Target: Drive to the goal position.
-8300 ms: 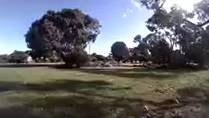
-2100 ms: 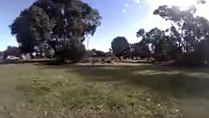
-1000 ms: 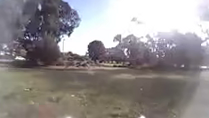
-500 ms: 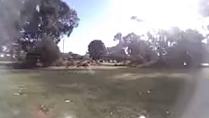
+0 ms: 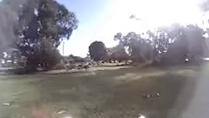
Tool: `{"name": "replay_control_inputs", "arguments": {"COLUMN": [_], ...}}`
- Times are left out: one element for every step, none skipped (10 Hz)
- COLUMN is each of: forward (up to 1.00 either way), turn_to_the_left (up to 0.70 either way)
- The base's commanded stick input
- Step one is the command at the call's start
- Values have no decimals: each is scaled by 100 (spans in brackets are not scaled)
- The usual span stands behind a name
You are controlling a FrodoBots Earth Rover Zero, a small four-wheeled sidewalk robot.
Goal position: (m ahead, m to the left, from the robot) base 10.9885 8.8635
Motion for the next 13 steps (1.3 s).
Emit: {"name": "replay_control_inputs", "arguments": {"forward": [70, 70, 70, 70, 70, 70, 70, 70, 70, 70, 70, 70, 70], "turn_to_the_left": [0, 0, 0, 0, 0, 0, 0, 0, 0, 0, 0, 0, 0]}}
